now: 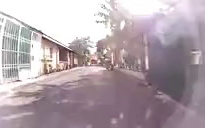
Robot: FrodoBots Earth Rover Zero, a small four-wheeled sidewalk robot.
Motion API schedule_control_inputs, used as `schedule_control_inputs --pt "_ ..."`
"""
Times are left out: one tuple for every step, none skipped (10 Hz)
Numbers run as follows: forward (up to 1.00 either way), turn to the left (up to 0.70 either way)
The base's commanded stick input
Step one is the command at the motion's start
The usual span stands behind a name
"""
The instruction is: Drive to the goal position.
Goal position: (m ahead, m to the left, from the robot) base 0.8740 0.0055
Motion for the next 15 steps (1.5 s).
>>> schedule_control_inputs --pt "0.0 0.0" --pt "0.0 0.0" --pt "0.0 0.0" --pt "0.0 0.0" --pt "0.0 0.0" --pt "0.09 0.0" --pt "0.62 0.0" --pt "0.85 0.0" --pt "0.85 0.0" --pt "0.85 0.0" --pt "0.85 0.0" --pt "0.85 0.0" --pt "0.85 0.0" --pt "0.85 0.0" --pt "0.85 0.0"
